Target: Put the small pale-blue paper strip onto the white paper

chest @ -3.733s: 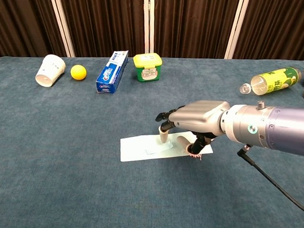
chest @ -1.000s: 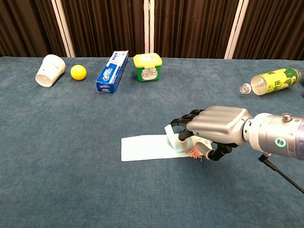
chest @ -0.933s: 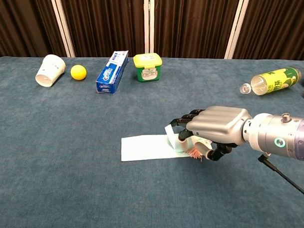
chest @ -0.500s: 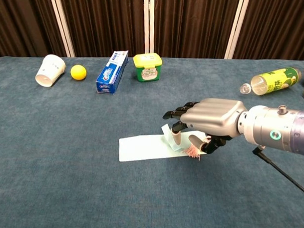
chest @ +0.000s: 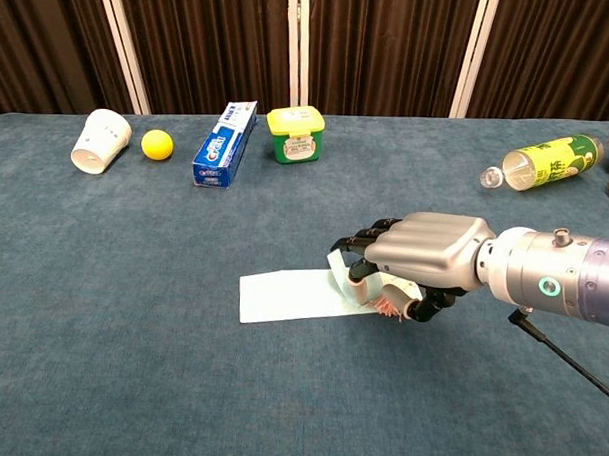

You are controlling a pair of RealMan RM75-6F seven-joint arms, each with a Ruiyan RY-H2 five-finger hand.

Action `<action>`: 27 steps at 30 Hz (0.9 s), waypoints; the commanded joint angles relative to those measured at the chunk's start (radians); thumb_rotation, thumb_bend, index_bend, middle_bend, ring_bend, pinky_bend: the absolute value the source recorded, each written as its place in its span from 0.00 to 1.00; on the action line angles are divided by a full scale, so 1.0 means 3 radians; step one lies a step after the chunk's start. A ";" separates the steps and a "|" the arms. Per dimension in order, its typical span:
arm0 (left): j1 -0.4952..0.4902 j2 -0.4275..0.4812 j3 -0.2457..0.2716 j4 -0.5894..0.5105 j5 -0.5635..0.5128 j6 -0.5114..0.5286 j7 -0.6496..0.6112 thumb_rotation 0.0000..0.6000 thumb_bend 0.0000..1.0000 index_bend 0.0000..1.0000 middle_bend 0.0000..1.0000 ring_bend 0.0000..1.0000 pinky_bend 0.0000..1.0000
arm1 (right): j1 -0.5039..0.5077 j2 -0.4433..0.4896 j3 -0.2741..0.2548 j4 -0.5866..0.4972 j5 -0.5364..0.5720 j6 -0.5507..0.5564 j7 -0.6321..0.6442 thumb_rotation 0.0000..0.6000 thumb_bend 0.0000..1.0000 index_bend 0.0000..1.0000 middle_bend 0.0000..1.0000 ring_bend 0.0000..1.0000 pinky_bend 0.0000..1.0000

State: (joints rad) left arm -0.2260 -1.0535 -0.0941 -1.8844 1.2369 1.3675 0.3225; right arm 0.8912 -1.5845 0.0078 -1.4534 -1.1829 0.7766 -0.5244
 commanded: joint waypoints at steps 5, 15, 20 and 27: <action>0.0002 -0.0001 0.0003 -0.0005 0.0006 0.0004 0.0004 1.00 0.00 0.00 0.00 0.00 0.00 | -0.0007 -0.0006 0.0000 0.0013 -0.0004 -0.0008 0.0003 1.00 0.70 0.39 0.00 0.00 0.00; 0.0001 -0.0001 0.0002 -0.0003 0.0005 -0.0002 0.0001 1.00 0.00 0.00 0.00 0.00 0.00 | -0.0010 0.0044 0.0041 -0.0021 0.0002 0.0012 0.0008 1.00 0.70 0.40 0.00 0.00 0.00; 0.0002 0.0001 0.0002 -0.0006 0.0005 -0.0002 -0.0001 1.00 0.00 0.00 0.00 0.00 0.00 | -0.0022 0.0024 0.0017 -0.0003 0.0002 -0.0004 0.0006 1.00 0.70 0.40 0.00 0.00 0.00; 0.0000 0.0001 0.0002 -0.0007 0.0004 -0.0006 -0.0005 1.00 0.00 0.00 0.00 0.00 0.00 | -0.0023 -0.0004 0.0006 0.0031 -0.0001 -0.0023 0.0001 1.00 0.70 0.40 0.00 0.00 0.00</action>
State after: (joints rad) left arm -0.2258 -1.0530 -0.0935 -1.8865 1.2382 1.3657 0.3208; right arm 0.8843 -1.5852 0.0098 -1.4446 -1.1832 0.7701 -0.5236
